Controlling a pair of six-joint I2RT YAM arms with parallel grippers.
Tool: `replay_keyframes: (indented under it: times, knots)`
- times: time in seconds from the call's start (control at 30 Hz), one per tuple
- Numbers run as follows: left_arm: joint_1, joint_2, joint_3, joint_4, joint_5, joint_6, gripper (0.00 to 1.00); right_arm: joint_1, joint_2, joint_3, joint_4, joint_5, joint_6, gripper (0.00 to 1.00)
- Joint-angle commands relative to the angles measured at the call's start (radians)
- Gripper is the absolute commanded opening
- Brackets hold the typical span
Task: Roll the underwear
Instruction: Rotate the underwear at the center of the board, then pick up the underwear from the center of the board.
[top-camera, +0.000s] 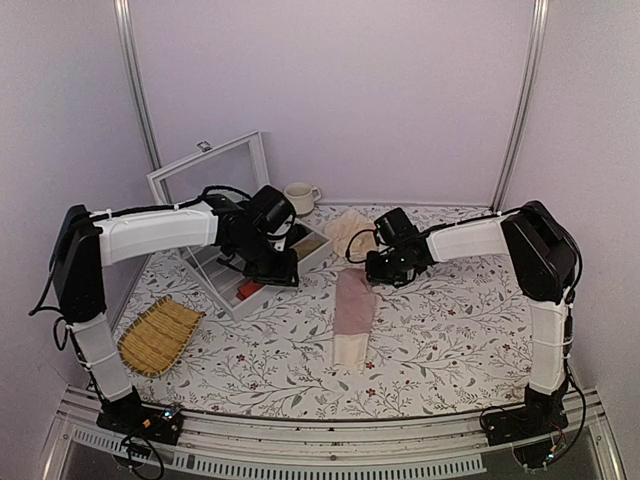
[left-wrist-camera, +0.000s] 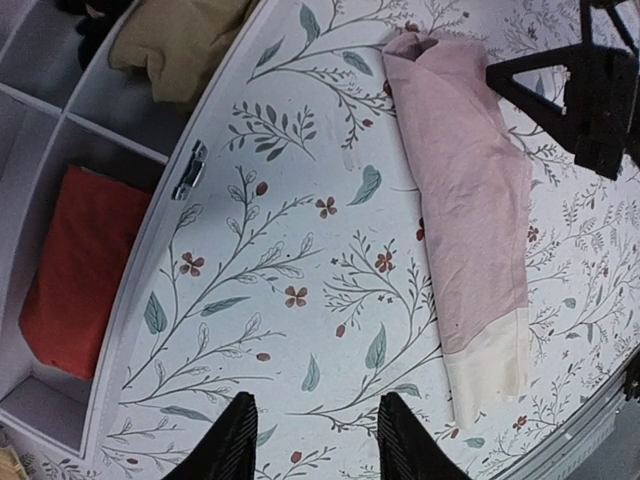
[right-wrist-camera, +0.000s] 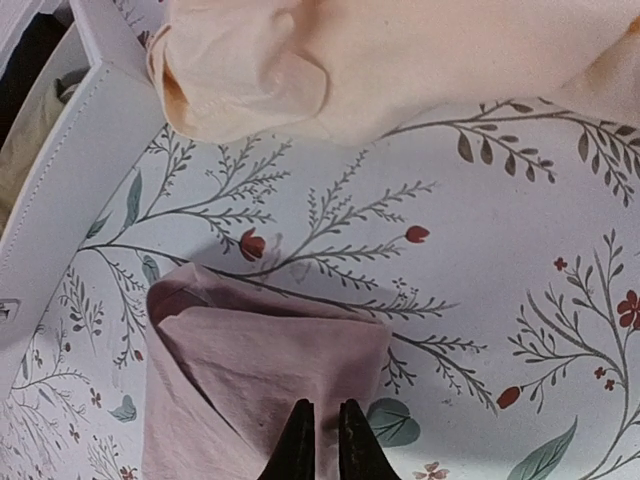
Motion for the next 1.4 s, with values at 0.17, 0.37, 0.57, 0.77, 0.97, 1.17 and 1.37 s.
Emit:
replay_keyframes:
  times: [0.17,0.37,0.57,0.77,0.97,1.17,1.37]
  knots:
    - [0.012,-0.022,-0.062,0.144,0.100,-0.042,0.43,-0.004,-0.116,-0.059,-0.036,0.015,-0.046,0.14]
    - [0.012,0.038,-0.054,0.246,0.190,-0.066,0.46,-0.001,-0.357,-0.230,-0.041,0.021,-0.060,0.28]
    - [0.011,0.118,-0.049,0.354,0.291,-0.104,0.47,0.043,-0.551,-0.355,-0.054,0.026,-0.078,0.37]
    - [-0.007,0.185,-0.045,0.385,0.315,-0.091,0.47,0.166,-0.668,-0.470,-0.011,0.068,-0.110,0.40]
    - [-0.012,0.193,-0.060,0.395,0.309,-0.071,0.46,0.265,-0.752,-0.578,0.070,0.113,-0.138,0.40]
    - [-0.005,0.162,-0.100,0.419,0.312,-0.081,0.46,0.338,-0.766,-0.605,0.119,0.094,-0.216,0.45]
    - [-0.007,0.100,-0.151,0.448,0.314,-0.117,0.46,0.406,-0.717,-0.586,0.101,0.145,-0.270,0.49]
